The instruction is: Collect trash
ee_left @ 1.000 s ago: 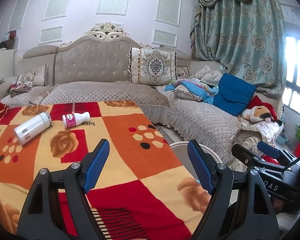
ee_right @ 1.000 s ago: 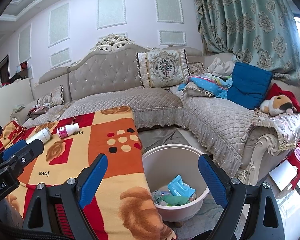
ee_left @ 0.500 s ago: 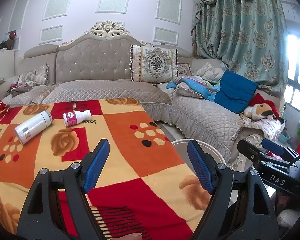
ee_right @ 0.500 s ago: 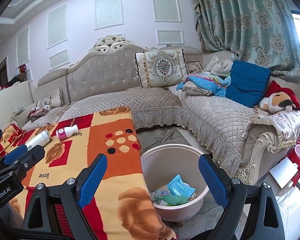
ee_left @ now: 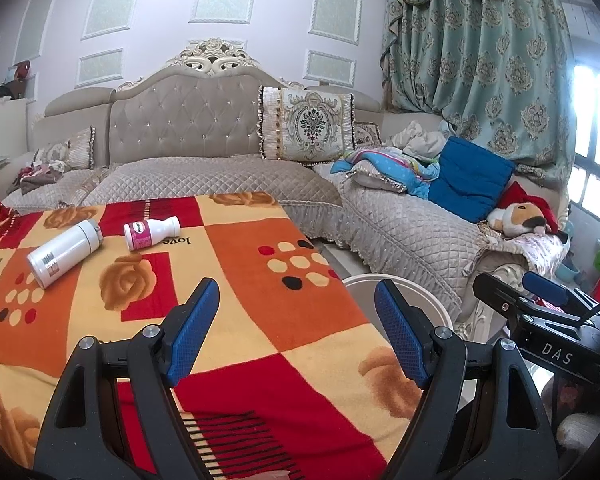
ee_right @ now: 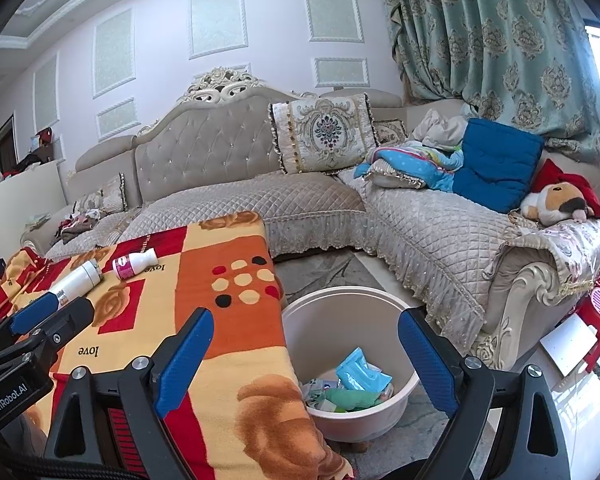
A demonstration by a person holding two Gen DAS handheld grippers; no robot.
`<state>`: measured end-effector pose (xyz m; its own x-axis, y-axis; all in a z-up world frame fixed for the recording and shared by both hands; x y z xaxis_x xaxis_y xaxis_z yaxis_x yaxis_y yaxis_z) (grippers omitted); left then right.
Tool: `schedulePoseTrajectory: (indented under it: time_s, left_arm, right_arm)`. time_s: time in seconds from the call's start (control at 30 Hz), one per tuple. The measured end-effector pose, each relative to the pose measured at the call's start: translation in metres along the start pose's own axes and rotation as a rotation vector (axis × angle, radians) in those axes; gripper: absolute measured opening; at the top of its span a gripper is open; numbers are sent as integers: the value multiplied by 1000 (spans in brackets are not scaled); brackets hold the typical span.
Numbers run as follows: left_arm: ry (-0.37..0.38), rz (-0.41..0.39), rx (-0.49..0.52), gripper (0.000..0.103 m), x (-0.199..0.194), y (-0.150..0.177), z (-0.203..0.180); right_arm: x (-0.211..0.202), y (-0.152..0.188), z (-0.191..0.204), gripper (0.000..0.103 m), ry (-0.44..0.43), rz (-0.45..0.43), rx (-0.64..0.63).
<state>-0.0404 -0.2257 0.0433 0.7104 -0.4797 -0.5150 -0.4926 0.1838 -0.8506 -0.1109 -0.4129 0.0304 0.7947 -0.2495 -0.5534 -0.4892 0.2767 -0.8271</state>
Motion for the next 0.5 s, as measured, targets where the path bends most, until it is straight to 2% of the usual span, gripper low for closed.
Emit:
schedulePoseTrajectory:
  time_s: [0.5]
  left_arm:
    - [4,8,-7,80,3,3,0]
  right_arm:
    - [4,0,3,92,0,13,-8]
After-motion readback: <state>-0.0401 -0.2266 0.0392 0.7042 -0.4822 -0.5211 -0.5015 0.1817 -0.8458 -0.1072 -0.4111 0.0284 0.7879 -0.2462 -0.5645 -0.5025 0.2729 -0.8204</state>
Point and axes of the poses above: each gripper's, at about its wrist camera, not at the fingertips, and x roughly the way its jaws point, z to its left, y to its underside, the point moved 6 cm from there along x, roughly the way its jaws point, and after that the axes turned 6 degrees about z, right-handed, at the moved point
